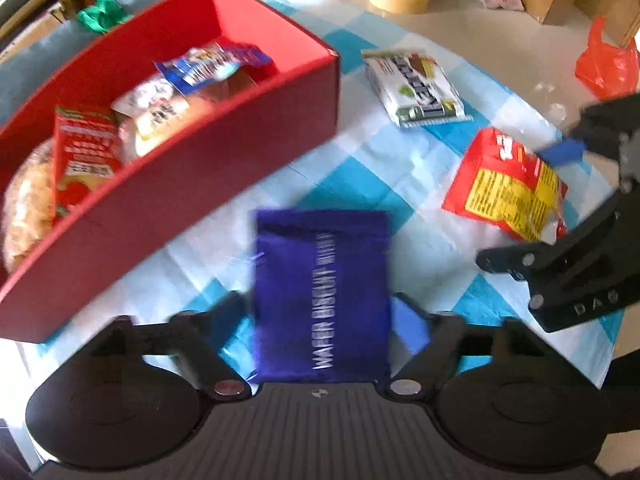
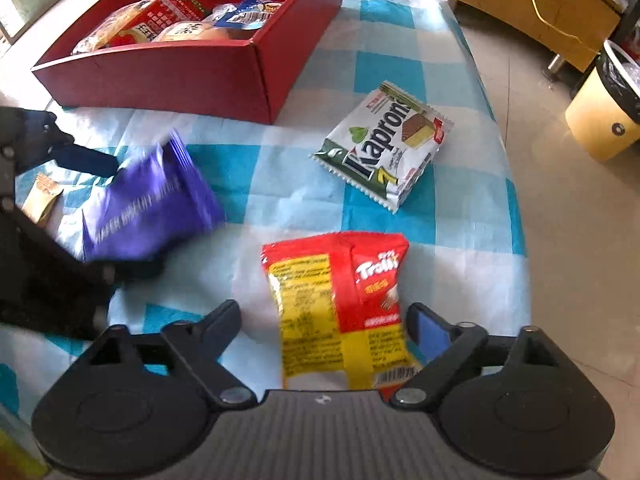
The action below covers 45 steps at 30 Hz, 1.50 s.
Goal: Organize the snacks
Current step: 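Lift both packs and carry them over the red box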
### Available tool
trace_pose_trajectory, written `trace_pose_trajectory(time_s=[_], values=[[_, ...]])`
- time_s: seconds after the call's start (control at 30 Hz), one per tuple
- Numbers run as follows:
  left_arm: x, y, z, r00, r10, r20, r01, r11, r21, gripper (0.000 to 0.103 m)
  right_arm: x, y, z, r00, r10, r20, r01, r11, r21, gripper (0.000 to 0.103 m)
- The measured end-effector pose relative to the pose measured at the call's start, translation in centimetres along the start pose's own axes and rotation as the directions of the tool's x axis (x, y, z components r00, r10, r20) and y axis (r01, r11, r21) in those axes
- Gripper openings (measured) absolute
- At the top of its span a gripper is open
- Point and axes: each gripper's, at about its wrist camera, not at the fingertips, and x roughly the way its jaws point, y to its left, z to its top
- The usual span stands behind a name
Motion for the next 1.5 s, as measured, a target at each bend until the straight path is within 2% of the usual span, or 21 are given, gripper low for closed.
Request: trace_pose_trajectory(time_s=[0.03, 0.07, 0.1, 0.2, 0.4, 0.83, 1.03, 1.5], values=[[-0.1, 0.2, -0.1, 1.000, -0.004, -0.003, 0.004, 1.000, -0.018, 0.076, -0.3, 0.1, -0.1, 1.000, -0.001, 0.005, 0.001, 1.000, 0.007, 0.064], [-0.3, 0.2, -0.3, 1.000, 0.004, -0.002, -0.004, 1.000, -0.030, 0.076, -0.5, 0.2, -0.3, 1.000, -0.004, 0.009, 0.004, 1.000, 0.009, 0.053], [-0.3, 0.2, -0.4, 1.000, 0.010, -0.002, -0.010, 0.999, -0.039, 0.075, -0.7, 0.4, -0.4, 1.000, 0.002, 0.009, -0.002, 1.000, 0.014, 0.049], [-0.5, 0.0, -0.6, 1.000, 0.026, -0.003, -0.026, 0.999, -0.046, 0.075, -0.8, 0.9, -0.4, 1.000, -0.018, 0.008, 0.018, 1.000, 0.014, 0.048], [-1.3, 0.3, -1.3, 1.000, 0.018, 0.007, -0.017, 0.997, -0.073, 0.075, -1.1, 2.6, -0.6, 1.000, -0.007, 0.018, 0.007, 1.000, -0.009, 0.046], [-3.1, 0.4, -1.1, 0.998, 0.026, 0.064, -0.019, 0.995, -0.101, 0.075, -3.5, 3.3, -0.8, 0.993, -0.031, 0.118, 0.025, 0.998, 0.051, 0.046], [-4.4, 0.7, -0.8, 0.993, 0.050, 0.107, -0.037, 0.993, -0.114, 0.075, -4.7, 3.8, 0.1, 0.986, -0.035, 0.162, 0.026, 0.998, 0.058, 0.046], [-6.9, 4.2, 1.3, 0.974, 0.118, 0.195, -0.073, 0.972, -0.225, 0.075, -6.7, 4.6, 4.2, 0.960, -0.029, 0.277, 0.011, 0.998, 0.064, 0.046]])
